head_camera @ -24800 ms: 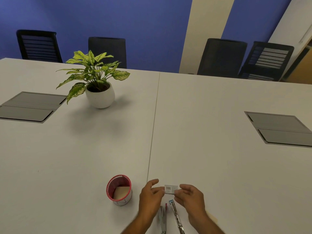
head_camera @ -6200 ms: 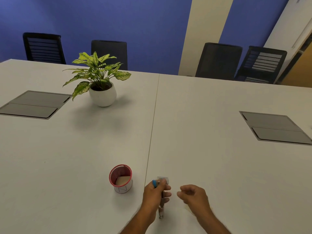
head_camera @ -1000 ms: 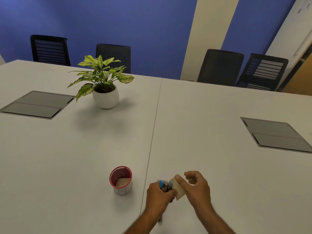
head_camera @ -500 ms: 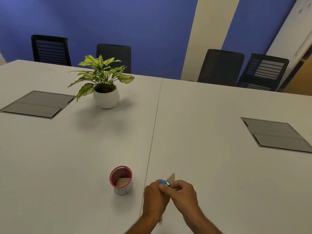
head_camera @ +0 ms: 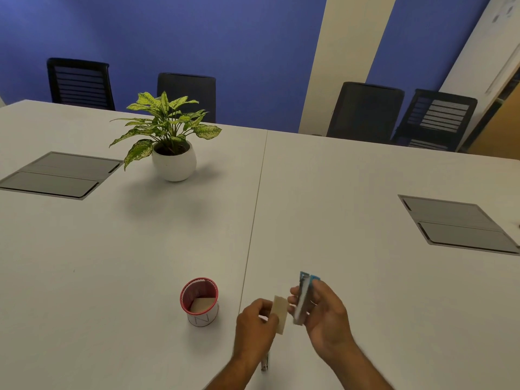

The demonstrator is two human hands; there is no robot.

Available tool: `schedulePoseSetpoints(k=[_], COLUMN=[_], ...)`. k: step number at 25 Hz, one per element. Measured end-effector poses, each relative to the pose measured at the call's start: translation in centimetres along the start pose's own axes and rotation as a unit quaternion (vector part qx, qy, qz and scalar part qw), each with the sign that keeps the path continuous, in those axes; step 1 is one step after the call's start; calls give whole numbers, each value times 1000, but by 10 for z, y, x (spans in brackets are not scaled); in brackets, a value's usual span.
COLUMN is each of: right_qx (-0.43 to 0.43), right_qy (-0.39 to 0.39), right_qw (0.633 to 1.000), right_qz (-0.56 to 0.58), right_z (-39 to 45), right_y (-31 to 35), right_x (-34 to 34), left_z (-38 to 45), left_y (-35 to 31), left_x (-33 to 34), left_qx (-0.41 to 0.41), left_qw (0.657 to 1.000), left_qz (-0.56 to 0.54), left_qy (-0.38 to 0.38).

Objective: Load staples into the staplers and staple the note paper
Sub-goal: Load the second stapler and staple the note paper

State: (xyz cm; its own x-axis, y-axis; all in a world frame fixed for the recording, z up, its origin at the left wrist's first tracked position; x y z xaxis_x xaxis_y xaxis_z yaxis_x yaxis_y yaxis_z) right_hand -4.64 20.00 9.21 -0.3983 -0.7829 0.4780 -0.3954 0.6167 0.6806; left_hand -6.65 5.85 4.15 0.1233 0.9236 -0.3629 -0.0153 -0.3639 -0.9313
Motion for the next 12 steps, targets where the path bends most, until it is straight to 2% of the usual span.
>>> schedulePoseSetpoints(k=[2,4,12], right_qx=[74,106,134], right_qy=[45,69,95], right_qw=[996,991,986], right_qz=[39,46,26], right_z=[-3,-3,1], right_y=[1,-1,-10], right_x=[-2,-6,-13], left_z=[1,2,11], left_y=[2,2,4], left_x=[-2,-5,-7], left_qx=[-22,-32,-21], left_qw=[999,997,995], left_qz=[-37,-73,-96], left_qy=[-5,-12,-33])
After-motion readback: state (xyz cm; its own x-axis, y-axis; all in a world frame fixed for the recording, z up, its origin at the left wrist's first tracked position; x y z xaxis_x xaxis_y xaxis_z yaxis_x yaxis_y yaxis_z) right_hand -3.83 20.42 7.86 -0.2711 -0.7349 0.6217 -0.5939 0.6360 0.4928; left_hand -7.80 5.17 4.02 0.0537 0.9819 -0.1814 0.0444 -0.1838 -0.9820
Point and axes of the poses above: each hand's wrist, its own z-axis towards the middle knuckle, its own x-axis out of the palm, y = z × x, the point moved 3 cm from there along z, towards the middle knuckle, and after that the axes turned 14 degrees about x, right-handed, at the moved point
